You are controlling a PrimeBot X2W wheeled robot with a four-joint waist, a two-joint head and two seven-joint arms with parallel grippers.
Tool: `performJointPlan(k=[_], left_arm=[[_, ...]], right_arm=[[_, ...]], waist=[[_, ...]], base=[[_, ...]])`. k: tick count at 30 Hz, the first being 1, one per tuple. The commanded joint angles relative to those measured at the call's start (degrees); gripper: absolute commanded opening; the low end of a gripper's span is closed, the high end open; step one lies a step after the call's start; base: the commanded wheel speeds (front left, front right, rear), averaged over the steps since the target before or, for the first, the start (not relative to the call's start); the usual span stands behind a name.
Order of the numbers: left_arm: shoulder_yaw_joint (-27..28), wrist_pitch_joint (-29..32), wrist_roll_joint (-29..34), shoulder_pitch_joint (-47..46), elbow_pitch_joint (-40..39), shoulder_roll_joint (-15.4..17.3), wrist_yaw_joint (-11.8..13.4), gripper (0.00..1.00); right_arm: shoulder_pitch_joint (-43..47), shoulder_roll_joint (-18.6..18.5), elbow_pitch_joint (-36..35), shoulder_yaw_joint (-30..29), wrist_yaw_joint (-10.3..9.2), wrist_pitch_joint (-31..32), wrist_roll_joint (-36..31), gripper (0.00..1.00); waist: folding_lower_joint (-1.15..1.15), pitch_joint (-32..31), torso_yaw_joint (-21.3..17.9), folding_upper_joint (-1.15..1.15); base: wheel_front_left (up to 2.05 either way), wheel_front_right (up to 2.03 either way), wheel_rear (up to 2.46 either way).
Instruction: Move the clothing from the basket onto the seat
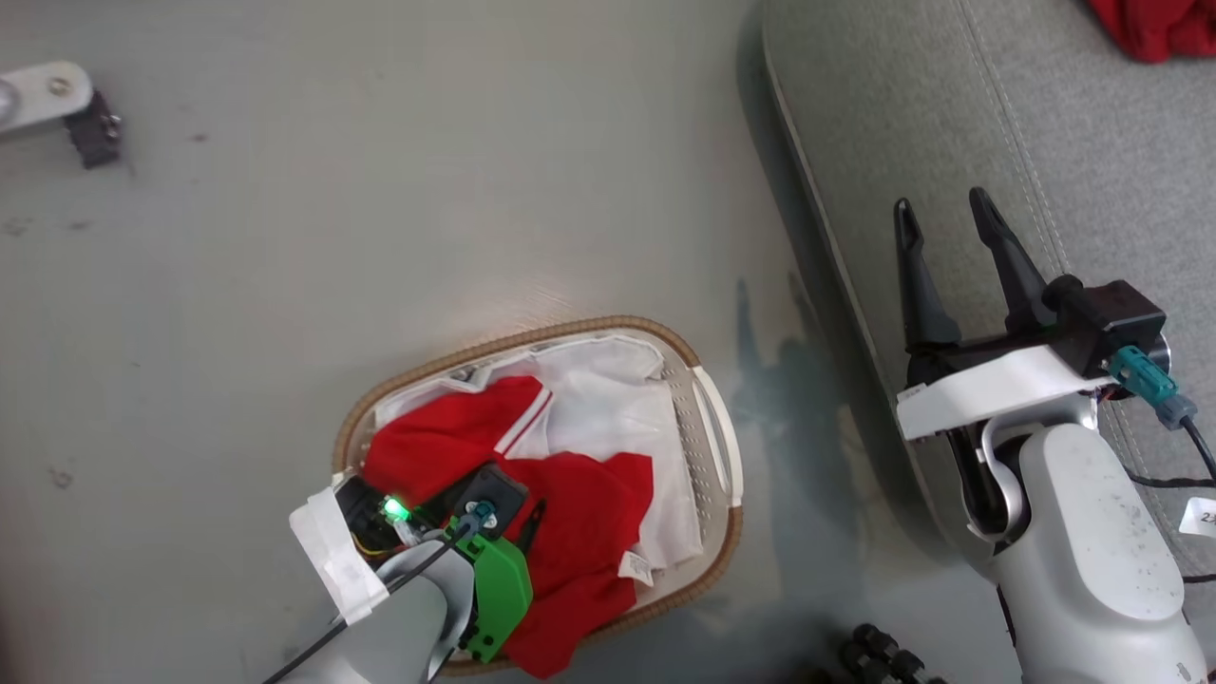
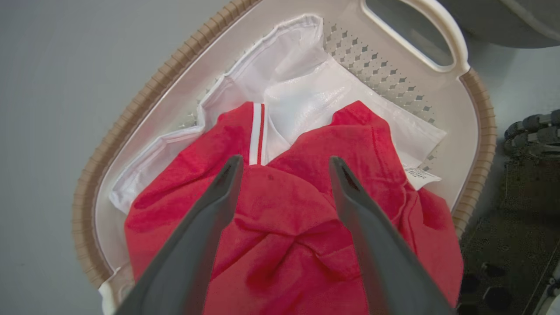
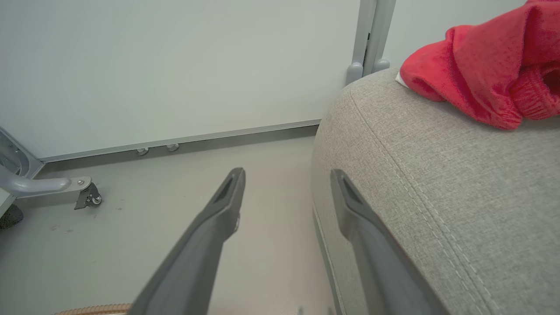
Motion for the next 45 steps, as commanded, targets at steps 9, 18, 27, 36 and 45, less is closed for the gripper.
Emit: performJointPlan(k=[9,18,27,36,45], left_arm=[[-1.90,2.52,0.73,-3.86,6.21,0.44,-0.06,1.00],[-3.00,8.10,0.76,-5.43,8.11,1.65,1.91,1.00],[-3.70,13.87,1.39,-6.92,8.59,3.78,7.61,1.00],[-3.13,12.39,-0.64,-6.94,8.54,2.91,7.12,0.00],[-3.28,5.69,-2.41,-4.68,6.41,1.02,5.16,0.00]], right_arm=[[-2.84,-0.10,-1.40,2.49,-0.06,-0.14,2.74,1.00],[-3.69,-0.10,-1.96,3.49,-0.06,-0.14,3.91,1.00],[-4.47,-0.11,-2.11,4.22,-0.06,-0.14,4.77,1.00],[-4.08,-0.11,-1.23,3.86,-0.06,-0.14,4.48,1.00],[-2.87,-0.13,0.23,3.22,-0.06,-0.14,2.52,1.00]], waist=[[0.00,9.53,-7.07,0.00],[0.00,12.57,-8.30,0.00],[0.00,14.07,-8.76,0.00],[0.00,13.04,-8.13,0.00],[0.00,7.22,-5.35,0.00]], base=[[0.00,0.00,0.00],[0.00,0.00,0.00],[0.00,0.00,0.00],[0.00,0.00,0.00],[0.00,0.00,0.00]])
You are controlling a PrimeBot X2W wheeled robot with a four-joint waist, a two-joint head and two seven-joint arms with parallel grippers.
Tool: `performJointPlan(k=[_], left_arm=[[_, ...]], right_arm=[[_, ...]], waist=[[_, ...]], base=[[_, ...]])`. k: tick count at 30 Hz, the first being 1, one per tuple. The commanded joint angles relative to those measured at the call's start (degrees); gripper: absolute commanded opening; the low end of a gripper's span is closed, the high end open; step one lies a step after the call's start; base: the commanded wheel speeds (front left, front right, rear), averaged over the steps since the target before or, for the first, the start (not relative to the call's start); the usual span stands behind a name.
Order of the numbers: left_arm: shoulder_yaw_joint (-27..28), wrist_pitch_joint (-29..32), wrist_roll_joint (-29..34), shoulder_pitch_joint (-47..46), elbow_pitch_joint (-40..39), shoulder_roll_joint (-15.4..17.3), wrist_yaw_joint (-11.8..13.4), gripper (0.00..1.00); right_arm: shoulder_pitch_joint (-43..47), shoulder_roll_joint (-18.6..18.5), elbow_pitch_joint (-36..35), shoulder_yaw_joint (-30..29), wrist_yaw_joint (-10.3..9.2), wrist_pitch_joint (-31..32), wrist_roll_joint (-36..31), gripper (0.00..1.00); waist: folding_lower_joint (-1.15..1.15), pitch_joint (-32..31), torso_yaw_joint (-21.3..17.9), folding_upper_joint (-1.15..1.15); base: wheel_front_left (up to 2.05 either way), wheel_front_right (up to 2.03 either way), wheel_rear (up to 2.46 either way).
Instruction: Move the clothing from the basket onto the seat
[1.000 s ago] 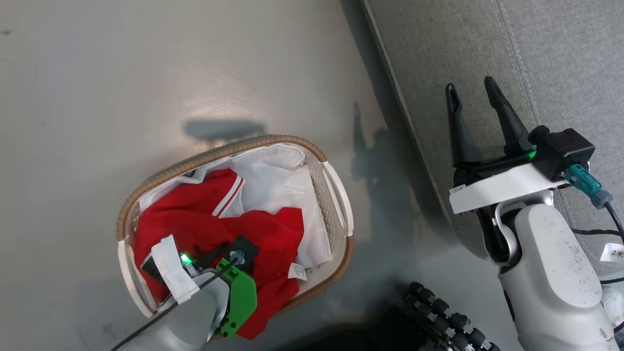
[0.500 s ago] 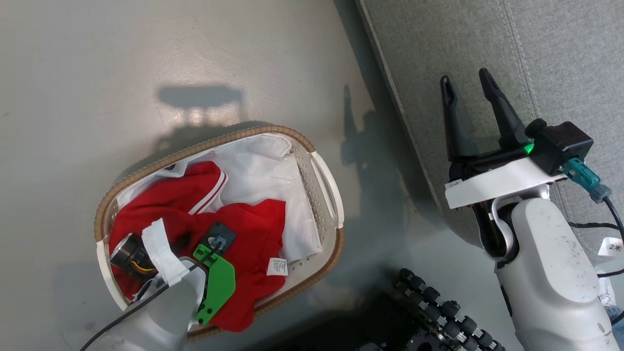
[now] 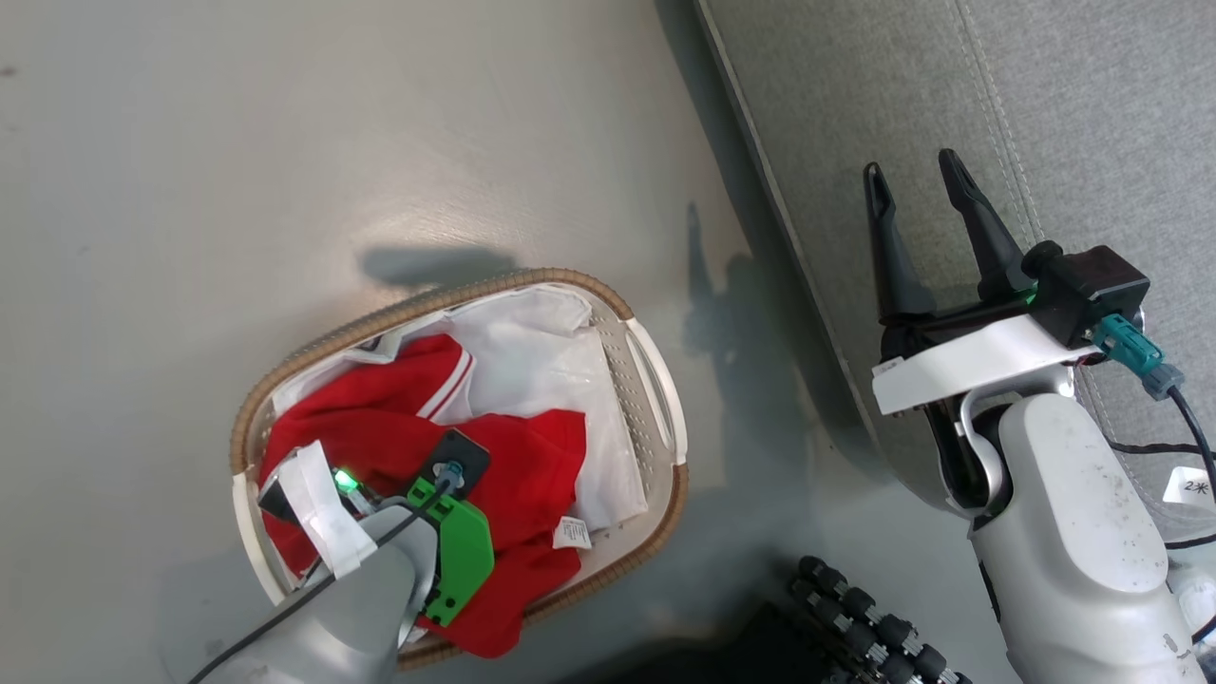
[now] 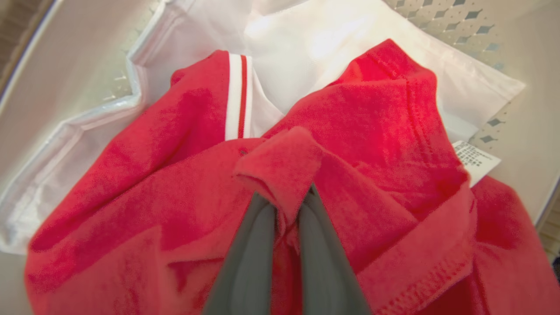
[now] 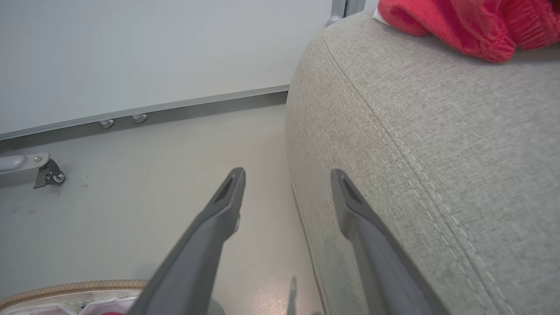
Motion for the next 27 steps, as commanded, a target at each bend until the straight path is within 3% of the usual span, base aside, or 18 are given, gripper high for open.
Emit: performJointPlan(k=[1,13,19,27], left_arm=[[-0.09,-1.24,-0.25,1.04,-0.62,-0.40,-0.44,0.00],[-0.56,-6.22,-3.70,6.28,-9.27,-1.07,-2.15,0.00],[0.37,-6.34,-4.99,9.27,-18.67,-0.99,-2.96,0.00],[0.99,-6.31,-3.34,11.78,-30.24,2.91,-3.98,0.00]], right_arm=[[0.90,-0.18,0.42,-0.24,-0.06,-0.14,-0.67,1.00],[6.00,-0.20,3.27,-2.29,-0.06,-0.14,-5.49,1.00],[9.95,-0.21,4.65,-2.77,-0.06,-0.14,-7.56,1.00],[15.31,-0.20,6.22,-2.86,-0.06,-0.14,-9.59,1.00]], waist=[[0.00,-3.32,1.88,0.00],[0.00,-18.00,6.99,0.00],[0.00,-26.44,9.12,0.00],[0.00,-35.97,11.09,0.00]], base=[[0.00,0.00,0.00],[0.00,0.00,0.00],[0.00,0.00,0.00],[0.00,0.00,0.00]])
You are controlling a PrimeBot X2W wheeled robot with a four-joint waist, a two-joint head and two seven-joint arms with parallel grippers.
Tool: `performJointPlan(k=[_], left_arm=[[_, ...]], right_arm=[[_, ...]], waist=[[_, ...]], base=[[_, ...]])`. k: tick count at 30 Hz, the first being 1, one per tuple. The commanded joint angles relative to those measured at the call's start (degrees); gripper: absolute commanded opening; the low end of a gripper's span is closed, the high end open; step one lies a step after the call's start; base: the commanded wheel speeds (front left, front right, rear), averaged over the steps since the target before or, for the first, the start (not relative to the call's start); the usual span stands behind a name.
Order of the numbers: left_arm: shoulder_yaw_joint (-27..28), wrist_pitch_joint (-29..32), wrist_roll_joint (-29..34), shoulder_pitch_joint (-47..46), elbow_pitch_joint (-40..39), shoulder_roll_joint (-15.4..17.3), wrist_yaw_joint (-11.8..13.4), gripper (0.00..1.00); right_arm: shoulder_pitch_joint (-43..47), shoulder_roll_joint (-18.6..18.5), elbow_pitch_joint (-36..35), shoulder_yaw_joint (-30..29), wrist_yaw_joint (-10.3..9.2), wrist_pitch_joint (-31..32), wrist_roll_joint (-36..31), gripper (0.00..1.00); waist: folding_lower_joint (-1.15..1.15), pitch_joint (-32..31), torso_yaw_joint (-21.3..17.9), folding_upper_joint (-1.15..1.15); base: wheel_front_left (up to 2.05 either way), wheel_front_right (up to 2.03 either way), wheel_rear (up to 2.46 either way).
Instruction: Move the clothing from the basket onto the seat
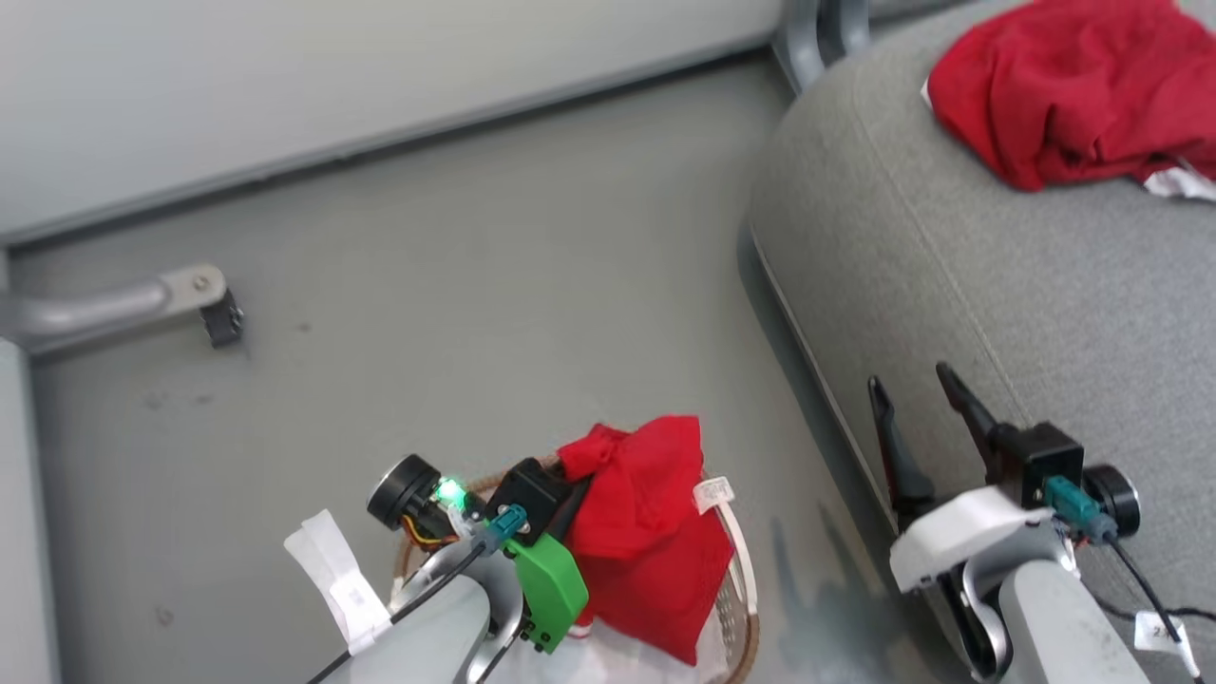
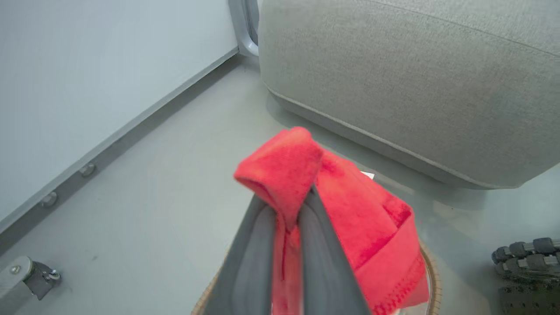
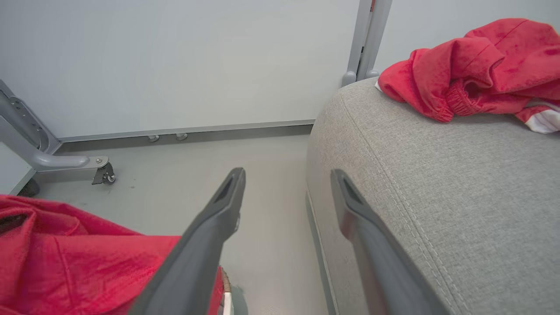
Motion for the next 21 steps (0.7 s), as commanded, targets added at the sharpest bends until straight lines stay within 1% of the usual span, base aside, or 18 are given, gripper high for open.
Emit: performJointPlan(k=[1,8,14,21], left_arm=[[-0.17,-0.18,0.51,0.89,-1.42,0.67,-0.28,0.00],[-1.61,-0.10,1.70,-3.03,-6.67,4.08,-1.15,0.00],[-1.98,2.45,1.58,-9.38,-11.19,7.67,-1.51,0.00],[-1.46,5.54,0.25,-16.51,-16.17,11.62,-1.63,0.00]], right_arm=[[1.75,-0.23,0.36,-0.20,-0.06,-0.14,-0.43,1.00],[4.73,-0.21,1.26,0.43,-0.06,-0.14,-1.22,1.00],[4.85,-0.22,1.22,1.36,-0.06,-0.14,-1.17,1.00],[3.71,-0.21,0.96,2.66,-0.06,-0.14,-1.48,1.00]], waist=[[0.00,-8.86,3.54,0.00],[0.00,-14.36,4.40,0.00],[0.00,-16.34,4.49,0.00],[0.00,-17.00,4.13,0.00]], base=[[0.00,0.00,0.00],[0.00,0.00,0.00],[0.00,0.00,0.00],[0.00,0.00,0.00]])
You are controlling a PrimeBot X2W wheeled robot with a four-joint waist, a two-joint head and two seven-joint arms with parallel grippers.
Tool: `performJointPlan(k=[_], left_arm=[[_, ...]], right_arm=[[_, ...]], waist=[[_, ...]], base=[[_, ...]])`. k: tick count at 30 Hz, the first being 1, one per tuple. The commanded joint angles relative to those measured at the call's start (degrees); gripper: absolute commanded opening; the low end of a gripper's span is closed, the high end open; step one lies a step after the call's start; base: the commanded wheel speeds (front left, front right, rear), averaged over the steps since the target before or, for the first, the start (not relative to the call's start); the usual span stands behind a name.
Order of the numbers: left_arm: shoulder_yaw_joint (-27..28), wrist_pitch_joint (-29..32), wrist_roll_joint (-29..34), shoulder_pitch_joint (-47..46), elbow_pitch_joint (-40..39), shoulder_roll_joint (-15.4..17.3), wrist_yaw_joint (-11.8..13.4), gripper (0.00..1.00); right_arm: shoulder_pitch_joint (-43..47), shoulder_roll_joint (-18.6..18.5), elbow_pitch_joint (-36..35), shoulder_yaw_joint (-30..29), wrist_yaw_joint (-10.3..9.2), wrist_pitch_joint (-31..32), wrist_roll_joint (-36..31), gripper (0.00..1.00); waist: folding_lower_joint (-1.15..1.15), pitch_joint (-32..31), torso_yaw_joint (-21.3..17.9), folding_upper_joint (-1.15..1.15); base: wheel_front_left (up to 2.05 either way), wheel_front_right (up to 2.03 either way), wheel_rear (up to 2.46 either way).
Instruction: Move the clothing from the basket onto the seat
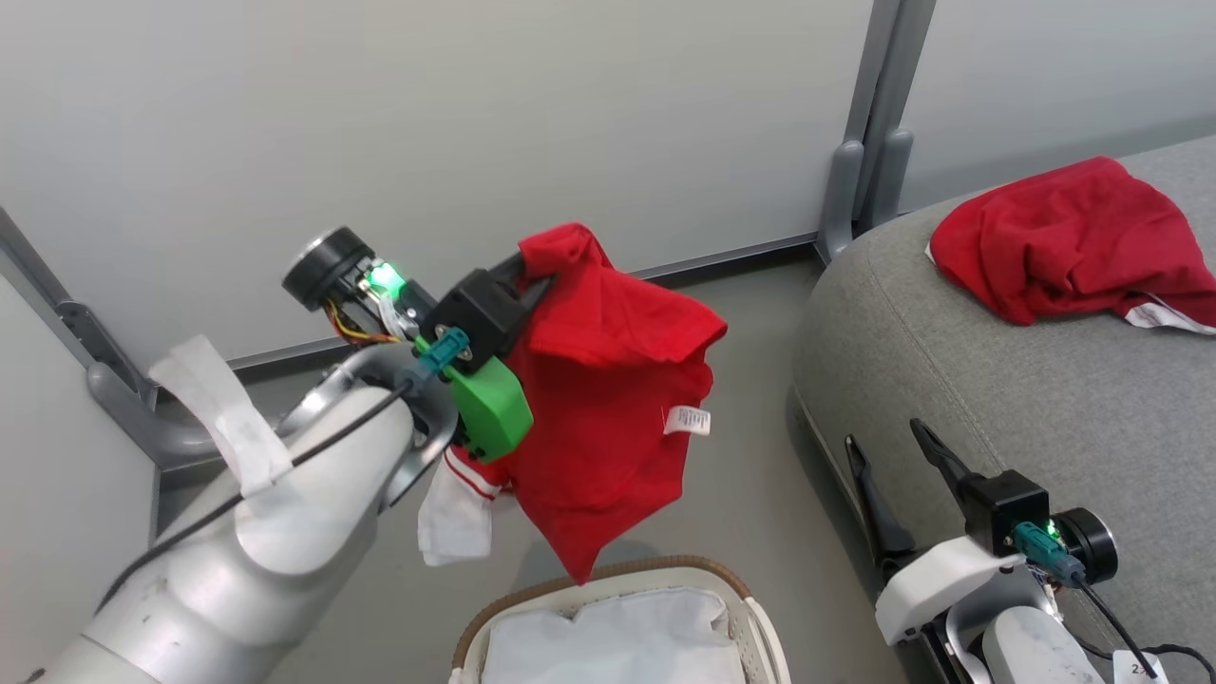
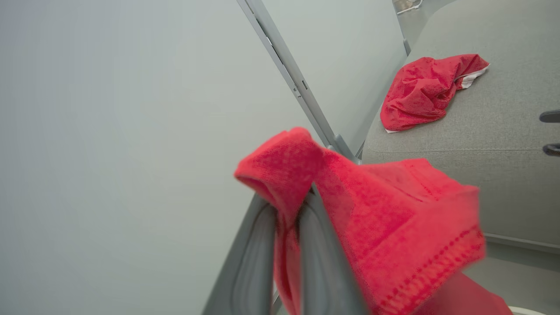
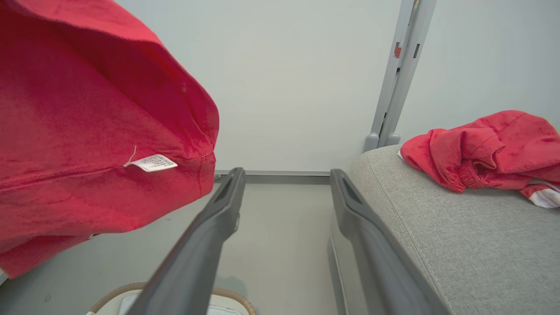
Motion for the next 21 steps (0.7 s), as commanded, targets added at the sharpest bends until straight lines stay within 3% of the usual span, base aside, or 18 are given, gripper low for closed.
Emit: performJointPlan(k=[1,6,21], left_arm=[[0.45,0.21,-0.51,-1.84,-0.72,0.93,-0.17,0.00],[2.16,0.05,-2.48,-5.64,-2.01,2.54,-0.15,0.00],[3.45,-0.78,-3.81,-11.06,-2.90,2.40,-0.15,0.00]], right_arm=[[-0.69,-0.21,-0.12,0.38,-0.06,-0.14,-0.32,1.00],[-1.94,-0.20,-0.17,1.90,-0.06,-0.14,-0.85,1.00],[-9.43,-0.19,1.28,8.63,-0.06,-0.14,-3.92,1.00]], waist=[[0.00,-0.09,-0.05,0.00],[0.00,0.08,-0.18,0.00],[0.00,0.87,1.21,0.00]], base=[[0.00,0.00,0.00],[0.00,0.00,0.00],[0.00,0.00,0.00]])
